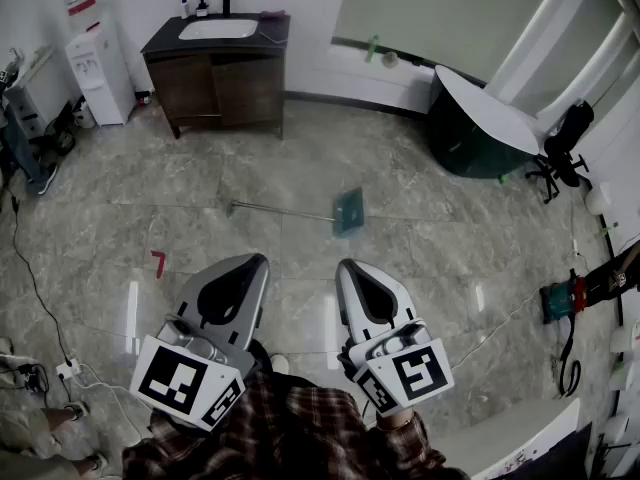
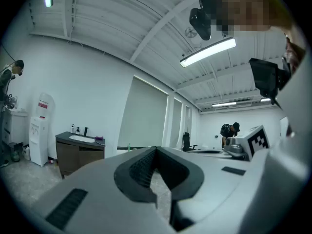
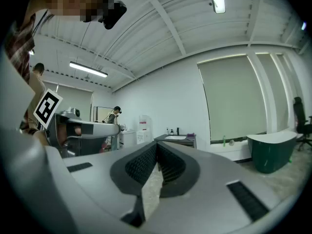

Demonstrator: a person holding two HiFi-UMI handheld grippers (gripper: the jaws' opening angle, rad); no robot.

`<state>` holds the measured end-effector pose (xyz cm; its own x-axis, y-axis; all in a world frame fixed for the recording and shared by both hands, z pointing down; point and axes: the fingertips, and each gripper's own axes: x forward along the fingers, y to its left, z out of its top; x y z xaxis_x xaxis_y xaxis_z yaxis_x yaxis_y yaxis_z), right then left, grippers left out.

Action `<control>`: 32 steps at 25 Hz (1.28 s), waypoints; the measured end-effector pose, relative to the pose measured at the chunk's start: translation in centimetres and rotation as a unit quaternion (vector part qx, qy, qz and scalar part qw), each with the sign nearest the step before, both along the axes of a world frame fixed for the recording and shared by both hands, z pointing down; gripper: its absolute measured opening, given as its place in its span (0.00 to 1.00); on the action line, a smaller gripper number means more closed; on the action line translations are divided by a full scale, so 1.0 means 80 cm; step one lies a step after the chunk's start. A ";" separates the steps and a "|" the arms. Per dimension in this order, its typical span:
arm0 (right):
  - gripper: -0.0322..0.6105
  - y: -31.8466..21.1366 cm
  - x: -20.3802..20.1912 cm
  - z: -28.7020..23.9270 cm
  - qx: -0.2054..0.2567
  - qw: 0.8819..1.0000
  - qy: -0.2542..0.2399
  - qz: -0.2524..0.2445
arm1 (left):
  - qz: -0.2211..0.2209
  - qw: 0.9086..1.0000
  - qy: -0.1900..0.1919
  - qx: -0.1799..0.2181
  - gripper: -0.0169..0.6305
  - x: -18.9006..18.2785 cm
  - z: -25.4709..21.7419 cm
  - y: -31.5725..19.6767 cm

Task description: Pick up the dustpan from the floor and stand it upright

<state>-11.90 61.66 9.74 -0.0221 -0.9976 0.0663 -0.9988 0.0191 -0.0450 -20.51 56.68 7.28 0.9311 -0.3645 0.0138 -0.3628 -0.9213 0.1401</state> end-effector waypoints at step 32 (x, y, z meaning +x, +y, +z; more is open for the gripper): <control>0.07 -0.451 0.074 0.001 -0.004 1.000 0.005 -0.014 | -0.023 1.000 0.014 0.002 0.04 0.067 -0.005 -0.451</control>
<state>-6.01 25.62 9.80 -0.0500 -0.9960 0.0738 -0.9982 0.0475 -0.0359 -15.17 20.58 6.88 0.9137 -0.4063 -0.0129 -0.4001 -0.9045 0.1479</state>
